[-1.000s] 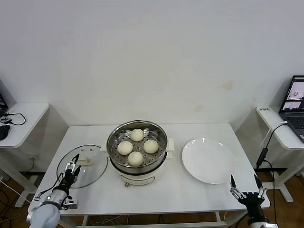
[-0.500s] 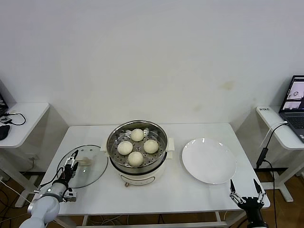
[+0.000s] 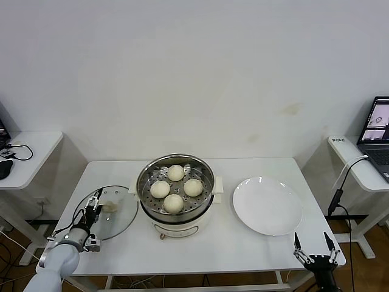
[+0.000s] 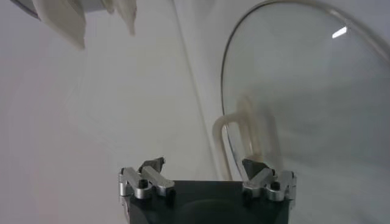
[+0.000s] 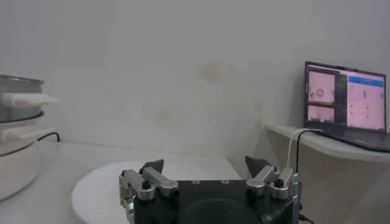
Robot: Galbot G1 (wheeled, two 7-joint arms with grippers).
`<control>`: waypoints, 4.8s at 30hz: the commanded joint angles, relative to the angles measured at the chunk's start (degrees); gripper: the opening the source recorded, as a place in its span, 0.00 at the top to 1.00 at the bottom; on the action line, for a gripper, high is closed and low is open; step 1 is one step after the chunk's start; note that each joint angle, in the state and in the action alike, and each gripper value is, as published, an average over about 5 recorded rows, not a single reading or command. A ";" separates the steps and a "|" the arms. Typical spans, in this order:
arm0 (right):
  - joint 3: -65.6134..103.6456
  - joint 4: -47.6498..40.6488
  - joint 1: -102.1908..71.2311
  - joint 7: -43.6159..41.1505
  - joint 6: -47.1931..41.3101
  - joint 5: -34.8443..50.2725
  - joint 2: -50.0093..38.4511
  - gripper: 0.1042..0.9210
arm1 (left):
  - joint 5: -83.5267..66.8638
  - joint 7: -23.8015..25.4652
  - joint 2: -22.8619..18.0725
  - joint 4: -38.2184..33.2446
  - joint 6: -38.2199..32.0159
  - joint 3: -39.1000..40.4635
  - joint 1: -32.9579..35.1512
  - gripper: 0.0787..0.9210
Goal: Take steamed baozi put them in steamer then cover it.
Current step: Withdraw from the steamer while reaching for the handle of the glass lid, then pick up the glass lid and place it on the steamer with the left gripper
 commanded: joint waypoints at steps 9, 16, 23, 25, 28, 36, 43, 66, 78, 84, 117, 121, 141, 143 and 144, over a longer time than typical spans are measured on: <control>-0.30 -0.22 -0.22 -0.16 0.27 -0.15 0.20 0.12 | -0.63 -0.10 -0.28 4.18 -0.06 1.72 -4.40 0.12; -0.47 -0.39 -0.18 -0.19 0.36 -0.23 0.23 0.12 | -1.44 0.10 -0.36 5.16 -0.53 2.05 -5.13 0.12; -0.65 -0.48 -0.22 -0.29 0.44 -0.28 0.23 0.12 | -2.10 0.98 -0.31 6.05 -0.91 2.54 -5.42 0.29; -0.70 -0.49 -0.24 -0.33 0.48 -0.30 0.23 0.12 | -2.19 1.05 -0.41 6.43 -1.04 2.60 -5.48 0.35; -0.74 -0.48 -0.27 -0.39 0.51 -0.30 0.21 0.12 | -2.32 1.07 -0.56 6.87 -1.14 2.59 -5.48 0.45; -1.25 -0.34 -0.22 -0.49 0.36 -0.30 0.01 0.12 | -4.16 0.57 -0.74 5.38 -0.85 1.45 -3.65 0.73; -2.46 -0.19 0.20 -0.55 -0.06 -0.42 -0.60 0.12 | -5.67 -0.07 -0.96 -2.71 0.18 -3.75 2.65 0.90; -7.78 -0.07 2.01 -0.58 -0.63 -0.31 -5.80 0.12 | -8.40 10.67 -3.10 -40.72 11.58 -29.86 26.87 0.92; -8.68 0.00 2.60 -0.38 -0.81 -2.04 -5.34 0.12 | -12.91 16.94 2.69 -50.62 18.66 -18.17 21.54 0.92; -8.74 0.05 2.53 -0.09 -0.87 -4.36 -3.99 0.12 | -10.28 18.94 1.84 -50.96 22.30 -3.64 11.52 0.92; -12.93 -5.16 4.49 1.51 0.35 -13.79 -1.78 0.12 | 14.70 29.81 -26.28 -33.98 26.58 16.76 -6.74 0.92; -13.19 -5.29 4.42 1.51 0.44 -13.87 -1.77 0.12 | 14.83 29.69 -27.19 -32.79 26.58 16.89 -6.57 0.92; -13.54 -5.36 3.83 1.29 0.94 -13.89 -2.15 0.12 | 15.68 28.54 -27.84 -30.21 25.82 15.43 -5.50 0.92; -13.59 -5.36 3.79 1.28 0.97 -13.92 -2.11 0.12 | 15.62 28.50 -27.87 -30.27 25.81 15.44 -5.30 0.92; -13.62 -5.34 3.76 1.28 0.98 -13.94 -2.10 0.12 | 15.58 28.46 -27.92 -30.26 25.80 15.43 -5.23 0.92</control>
